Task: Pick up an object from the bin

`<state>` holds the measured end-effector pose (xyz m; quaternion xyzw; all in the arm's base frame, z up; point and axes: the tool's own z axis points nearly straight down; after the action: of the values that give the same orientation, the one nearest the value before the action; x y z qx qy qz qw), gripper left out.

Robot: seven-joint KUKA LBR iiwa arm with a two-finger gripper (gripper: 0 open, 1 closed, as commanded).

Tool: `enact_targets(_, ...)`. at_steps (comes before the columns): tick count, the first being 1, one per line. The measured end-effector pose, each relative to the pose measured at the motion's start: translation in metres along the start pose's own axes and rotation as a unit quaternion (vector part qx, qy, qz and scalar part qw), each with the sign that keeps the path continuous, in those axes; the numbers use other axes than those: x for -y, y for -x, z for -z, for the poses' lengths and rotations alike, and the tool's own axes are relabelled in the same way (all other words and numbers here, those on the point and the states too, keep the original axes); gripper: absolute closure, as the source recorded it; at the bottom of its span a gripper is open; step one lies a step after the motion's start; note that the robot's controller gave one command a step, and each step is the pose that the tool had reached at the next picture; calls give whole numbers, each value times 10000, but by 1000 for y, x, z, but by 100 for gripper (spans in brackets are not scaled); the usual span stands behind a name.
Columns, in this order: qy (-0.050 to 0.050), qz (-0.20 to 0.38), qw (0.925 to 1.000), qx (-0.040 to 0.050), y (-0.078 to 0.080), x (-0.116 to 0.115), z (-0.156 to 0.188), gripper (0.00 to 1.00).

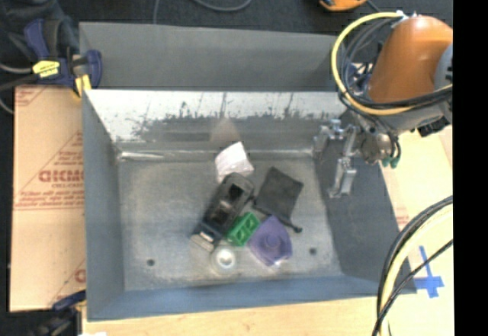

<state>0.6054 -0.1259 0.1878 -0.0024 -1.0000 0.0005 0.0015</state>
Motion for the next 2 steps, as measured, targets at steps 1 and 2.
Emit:
enact_targets(1, -6, 12, 10000, 38, 1, 0, 5, 0)
enact_targets(2, -18, 229, 9997, 61, -6, -14, -11, 0)
